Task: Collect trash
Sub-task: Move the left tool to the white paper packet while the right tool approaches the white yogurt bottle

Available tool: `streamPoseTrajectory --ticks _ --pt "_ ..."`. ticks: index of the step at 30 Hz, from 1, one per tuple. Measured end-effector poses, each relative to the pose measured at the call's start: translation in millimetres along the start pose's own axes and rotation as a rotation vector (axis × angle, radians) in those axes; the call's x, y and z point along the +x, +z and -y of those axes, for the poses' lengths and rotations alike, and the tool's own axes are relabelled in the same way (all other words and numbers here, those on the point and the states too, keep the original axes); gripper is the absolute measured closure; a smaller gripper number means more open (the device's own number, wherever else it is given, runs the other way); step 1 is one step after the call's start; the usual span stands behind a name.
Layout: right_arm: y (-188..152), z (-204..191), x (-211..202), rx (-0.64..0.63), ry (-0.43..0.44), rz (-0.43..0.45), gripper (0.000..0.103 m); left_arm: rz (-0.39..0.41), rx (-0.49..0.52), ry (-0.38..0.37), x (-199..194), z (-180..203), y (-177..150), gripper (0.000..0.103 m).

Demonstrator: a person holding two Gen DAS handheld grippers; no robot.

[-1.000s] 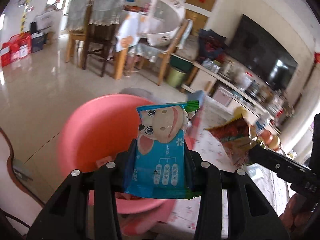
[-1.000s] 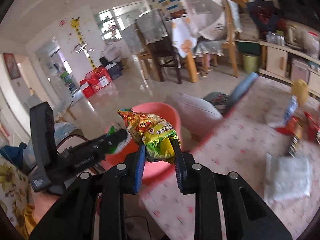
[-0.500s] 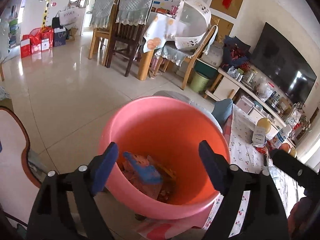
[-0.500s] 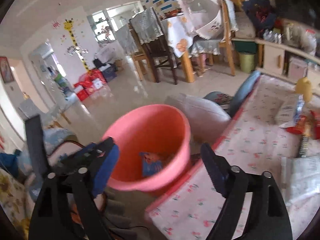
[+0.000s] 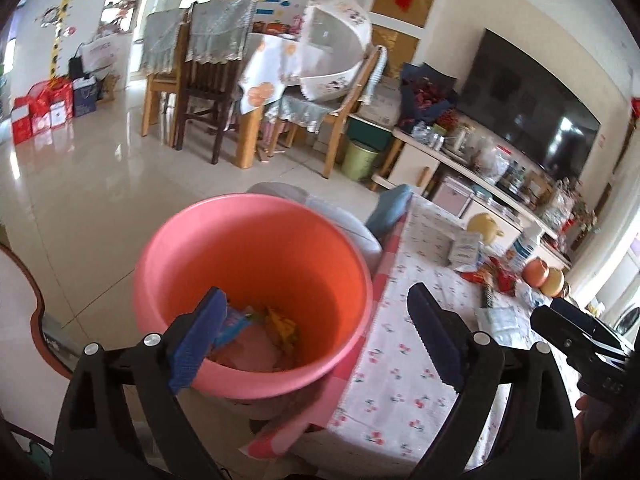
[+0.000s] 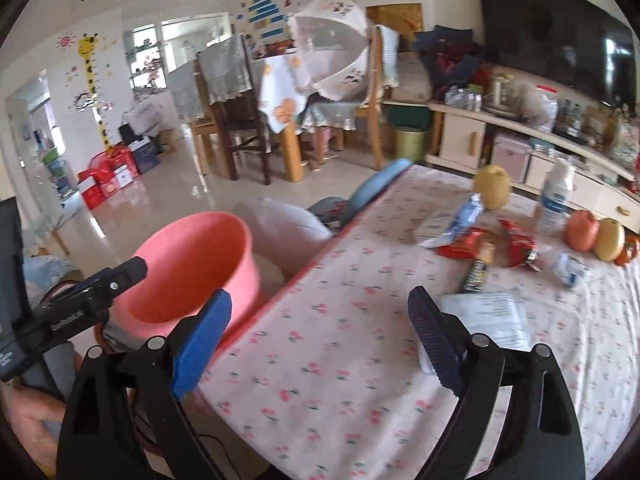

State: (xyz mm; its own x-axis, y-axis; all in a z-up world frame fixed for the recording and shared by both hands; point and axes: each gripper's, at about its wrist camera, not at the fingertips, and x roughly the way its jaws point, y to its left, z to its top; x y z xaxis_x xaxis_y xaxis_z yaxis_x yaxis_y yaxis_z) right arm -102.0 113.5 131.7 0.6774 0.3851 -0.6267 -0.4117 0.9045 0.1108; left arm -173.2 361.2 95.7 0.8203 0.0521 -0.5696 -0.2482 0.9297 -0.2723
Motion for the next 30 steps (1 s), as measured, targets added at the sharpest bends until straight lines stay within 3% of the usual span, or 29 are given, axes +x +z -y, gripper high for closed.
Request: streamPoseTrajectory --ticks 13,30 --pt "-14 50 -45 0.031 -0.104 0.059 0.014 -0.008 0.141 -0.068 -16 75 -12 0.009" --pt "-31 109 -87 0.088 -0.194 0.14 0.013 -0.042 0.295 -0.102 -18 150 -37 0.008"
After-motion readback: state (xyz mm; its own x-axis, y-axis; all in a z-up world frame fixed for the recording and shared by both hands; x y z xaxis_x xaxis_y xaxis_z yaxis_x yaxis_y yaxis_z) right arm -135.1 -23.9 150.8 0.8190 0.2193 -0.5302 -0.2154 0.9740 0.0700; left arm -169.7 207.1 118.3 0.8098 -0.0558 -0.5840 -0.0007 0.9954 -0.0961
